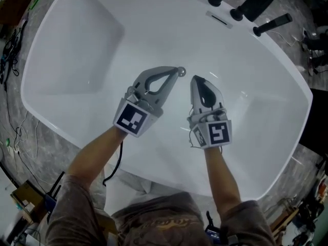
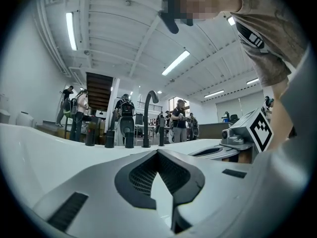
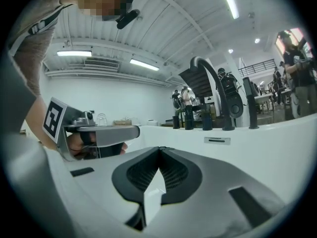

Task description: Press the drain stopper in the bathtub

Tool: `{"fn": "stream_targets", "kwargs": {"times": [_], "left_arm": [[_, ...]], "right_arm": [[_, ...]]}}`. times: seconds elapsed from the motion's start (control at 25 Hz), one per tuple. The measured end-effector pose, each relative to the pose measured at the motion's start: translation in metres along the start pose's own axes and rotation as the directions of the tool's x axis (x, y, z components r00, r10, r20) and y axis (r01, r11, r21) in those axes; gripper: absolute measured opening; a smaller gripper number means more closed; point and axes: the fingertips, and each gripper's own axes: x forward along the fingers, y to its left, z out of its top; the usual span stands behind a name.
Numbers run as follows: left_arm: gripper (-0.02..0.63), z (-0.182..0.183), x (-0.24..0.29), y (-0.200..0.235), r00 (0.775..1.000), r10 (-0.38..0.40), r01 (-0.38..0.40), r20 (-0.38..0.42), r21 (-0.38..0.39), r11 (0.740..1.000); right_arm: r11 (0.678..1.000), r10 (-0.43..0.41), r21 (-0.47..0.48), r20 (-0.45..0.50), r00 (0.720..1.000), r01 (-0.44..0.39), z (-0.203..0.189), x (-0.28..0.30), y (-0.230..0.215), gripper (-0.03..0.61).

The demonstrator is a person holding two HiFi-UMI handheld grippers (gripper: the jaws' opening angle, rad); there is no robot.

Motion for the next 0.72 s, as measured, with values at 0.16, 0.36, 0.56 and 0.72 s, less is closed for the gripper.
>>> {"fn": "stream_targets", "kwargs": {"times": [0.16, 0.36, 0.56, 0.72], "left_arm": [[0.002, -0.018, -0.001, 0.005, 1.000, -0.002, 0.002, 0.005, -0.004, 1.000], [0.002, -0.046, 0.002, 0.017, 1.000, -0.006, 0.006, 0.004, 0.009, 1.000], [0.002, -0.074, 0.006, 0.026, 1.000, -0.003, 0.003, -0.002, 0.010, 1.000], [0.002, -0.097, 0.020, 0.026, 1.000, -0.012, 0.012, 0.027, 0.009, 1.000]], "right_arm": [[1.000, -0.009, -0.003, -0.010, 1.000, 0.008, -0.019, 0.006, 0.004, 0.005], [1.000, -0.018, -0.005, -0.022, 1.000, 0.018, -0.052, 0.014, 0.002, 0.005], [0.999, -0.033, 0.007, -0.029, 0.999, 0.033, -0.080, 0.023, -0.002, 0.005], [0.999, -0.032, 0.004, -0.031, 0.999, 0.032, -0.105, 0.036, -0.009, 0.005]]}}
